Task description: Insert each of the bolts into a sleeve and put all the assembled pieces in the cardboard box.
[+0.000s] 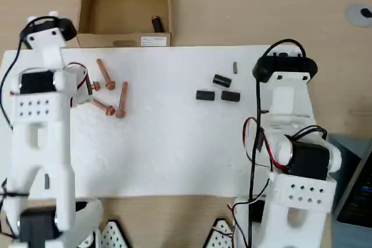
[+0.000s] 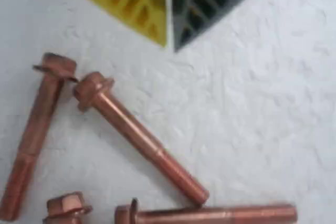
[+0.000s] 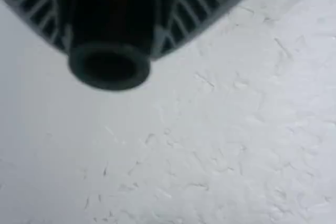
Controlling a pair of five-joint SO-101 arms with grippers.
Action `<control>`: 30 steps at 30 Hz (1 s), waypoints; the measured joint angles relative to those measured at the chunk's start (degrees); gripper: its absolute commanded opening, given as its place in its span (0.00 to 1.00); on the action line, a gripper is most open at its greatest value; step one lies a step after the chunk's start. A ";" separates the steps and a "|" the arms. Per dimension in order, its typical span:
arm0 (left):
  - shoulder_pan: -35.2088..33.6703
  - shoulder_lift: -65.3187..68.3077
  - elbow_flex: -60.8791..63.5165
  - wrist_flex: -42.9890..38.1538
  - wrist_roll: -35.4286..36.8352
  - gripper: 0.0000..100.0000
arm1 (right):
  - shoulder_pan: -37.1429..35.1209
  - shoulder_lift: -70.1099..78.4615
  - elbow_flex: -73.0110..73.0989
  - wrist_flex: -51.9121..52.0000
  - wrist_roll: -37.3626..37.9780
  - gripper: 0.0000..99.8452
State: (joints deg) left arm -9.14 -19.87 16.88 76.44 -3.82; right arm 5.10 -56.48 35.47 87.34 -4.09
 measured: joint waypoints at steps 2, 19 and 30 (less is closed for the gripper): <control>0.00 3.16 -1.85 0.00 -3.78 0.01 | 0.00 0.00 0.00 0.00 0.00 0.01; -0.79 20.04 -10.11 0.00 -50.20 0.00 | 0.00 0.00 5.01 -0.97 0.00 0.01; -3.52 26.46 -14.86 0.00 -64.79 0.01 | 0.00 -0.09 7.12 -1.76 0.00 0.01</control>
State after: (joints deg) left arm -12.66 6.59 2.02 76.44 -68.62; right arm 5.10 -56.57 42.59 85.58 -4.09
